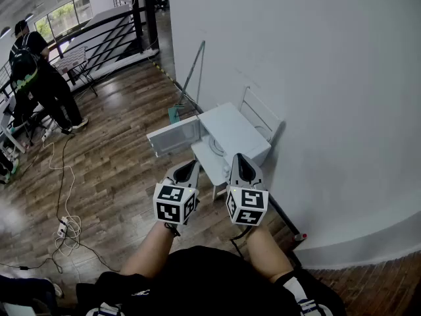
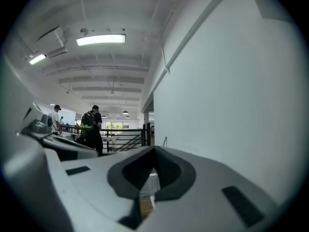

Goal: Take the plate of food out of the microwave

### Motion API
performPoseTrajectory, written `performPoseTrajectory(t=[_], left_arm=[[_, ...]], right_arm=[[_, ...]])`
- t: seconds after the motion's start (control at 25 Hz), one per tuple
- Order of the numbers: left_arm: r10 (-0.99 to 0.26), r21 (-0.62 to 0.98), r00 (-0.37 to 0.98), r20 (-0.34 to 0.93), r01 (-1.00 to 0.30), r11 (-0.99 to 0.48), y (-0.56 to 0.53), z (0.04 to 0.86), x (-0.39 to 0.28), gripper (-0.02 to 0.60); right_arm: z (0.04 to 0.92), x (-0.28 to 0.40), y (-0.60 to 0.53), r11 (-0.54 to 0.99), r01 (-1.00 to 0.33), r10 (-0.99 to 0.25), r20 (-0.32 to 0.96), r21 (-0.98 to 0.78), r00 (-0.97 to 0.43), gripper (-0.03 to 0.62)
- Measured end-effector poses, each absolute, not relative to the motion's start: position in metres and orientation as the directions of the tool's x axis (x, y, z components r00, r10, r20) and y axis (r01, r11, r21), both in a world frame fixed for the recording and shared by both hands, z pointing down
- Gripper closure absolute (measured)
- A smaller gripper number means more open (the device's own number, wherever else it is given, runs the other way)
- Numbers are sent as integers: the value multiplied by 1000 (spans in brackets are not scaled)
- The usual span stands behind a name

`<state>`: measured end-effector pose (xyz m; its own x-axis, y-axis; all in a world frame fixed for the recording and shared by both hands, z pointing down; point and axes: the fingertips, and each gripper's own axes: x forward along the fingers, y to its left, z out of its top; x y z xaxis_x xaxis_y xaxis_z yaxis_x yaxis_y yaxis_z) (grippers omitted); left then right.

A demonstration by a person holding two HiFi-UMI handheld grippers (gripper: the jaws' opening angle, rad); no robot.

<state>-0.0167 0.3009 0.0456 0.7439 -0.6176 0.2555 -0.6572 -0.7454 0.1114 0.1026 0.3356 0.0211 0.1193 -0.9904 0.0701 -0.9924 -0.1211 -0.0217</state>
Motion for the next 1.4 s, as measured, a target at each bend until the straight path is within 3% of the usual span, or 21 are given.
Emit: performPoseTrajectory(t=[0.76, 1.12, 1.4], left_arm=[[-605, 154, 746, 277, -656, -738, 287, 58, -60, 583], [-577, 191, 772, 265, -629, -754, 267, 67, -86, 583], [-559, 214, 784, 270, -615, -759, 262, 81, -112, 583]], right_arm=[[42, 51, 317, -84, -996, -989, 120, -10, 82, 580], [46, 34, 311, -166, -985, -983, 84, -46, 162, 580], [59, 9, 307, -174, -985, -976, 129, 16, 174, 580]])
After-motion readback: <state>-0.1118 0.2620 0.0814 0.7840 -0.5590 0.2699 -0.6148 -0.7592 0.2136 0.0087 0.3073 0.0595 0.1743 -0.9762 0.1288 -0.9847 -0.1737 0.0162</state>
